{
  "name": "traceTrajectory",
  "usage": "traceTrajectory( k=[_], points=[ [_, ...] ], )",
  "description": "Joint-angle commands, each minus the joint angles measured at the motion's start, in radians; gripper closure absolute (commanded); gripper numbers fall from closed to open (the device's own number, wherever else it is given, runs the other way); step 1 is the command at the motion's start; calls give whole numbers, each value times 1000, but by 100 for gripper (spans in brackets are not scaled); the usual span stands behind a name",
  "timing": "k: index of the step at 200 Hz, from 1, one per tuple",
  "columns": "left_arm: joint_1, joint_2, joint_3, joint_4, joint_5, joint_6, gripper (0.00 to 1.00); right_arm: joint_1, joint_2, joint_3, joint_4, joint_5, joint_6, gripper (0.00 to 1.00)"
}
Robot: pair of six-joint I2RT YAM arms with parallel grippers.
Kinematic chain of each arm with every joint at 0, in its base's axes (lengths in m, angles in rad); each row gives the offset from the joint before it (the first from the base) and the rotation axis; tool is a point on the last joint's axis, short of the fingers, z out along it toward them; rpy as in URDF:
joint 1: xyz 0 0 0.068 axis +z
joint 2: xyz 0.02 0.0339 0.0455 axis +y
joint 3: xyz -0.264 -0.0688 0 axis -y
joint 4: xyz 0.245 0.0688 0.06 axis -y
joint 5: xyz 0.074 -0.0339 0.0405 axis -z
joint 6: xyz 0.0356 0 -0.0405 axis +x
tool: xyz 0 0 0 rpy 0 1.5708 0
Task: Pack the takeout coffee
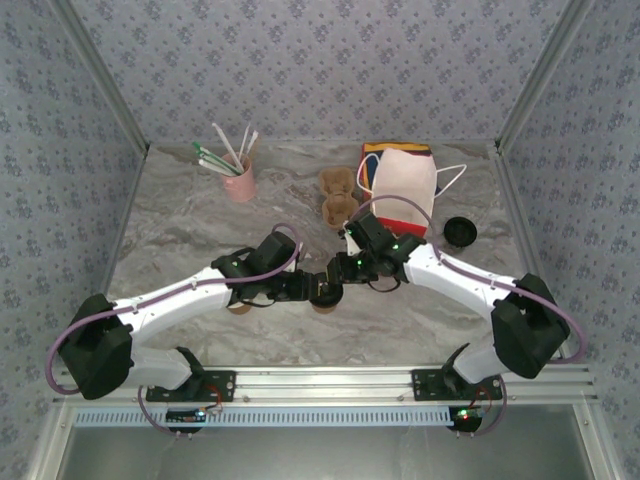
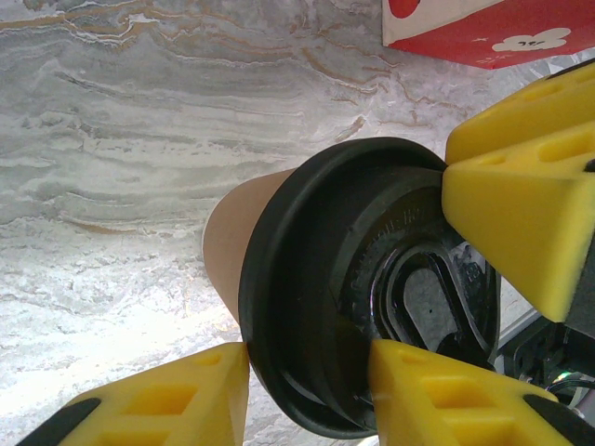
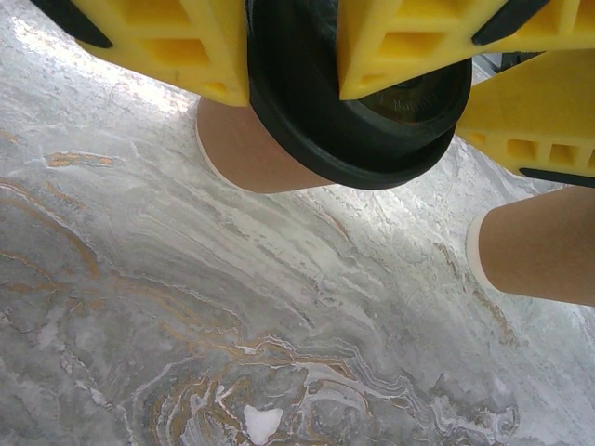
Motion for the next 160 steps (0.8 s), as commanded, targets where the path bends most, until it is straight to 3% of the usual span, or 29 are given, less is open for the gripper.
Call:
traceTrajectory(
  k=[1, 61, 141, 160],
  points=[
    [3, 35, -24, -111, -31, 5, 62, 30, 64, 3, -171, 24, -27, 70],
    [3, 25, -12, -122, -44, 2, 62, 64, 18, 134, -244, 57, -50, 58],
    [7, 24, 56, -140, -44, 8, 61, 73, -62, 98, -260, 86, -23, 58],
    [17, 27, 82, -133, -38, 14, 60, 73, -80, 72, -247, 80, -11, 63]
  ],
)
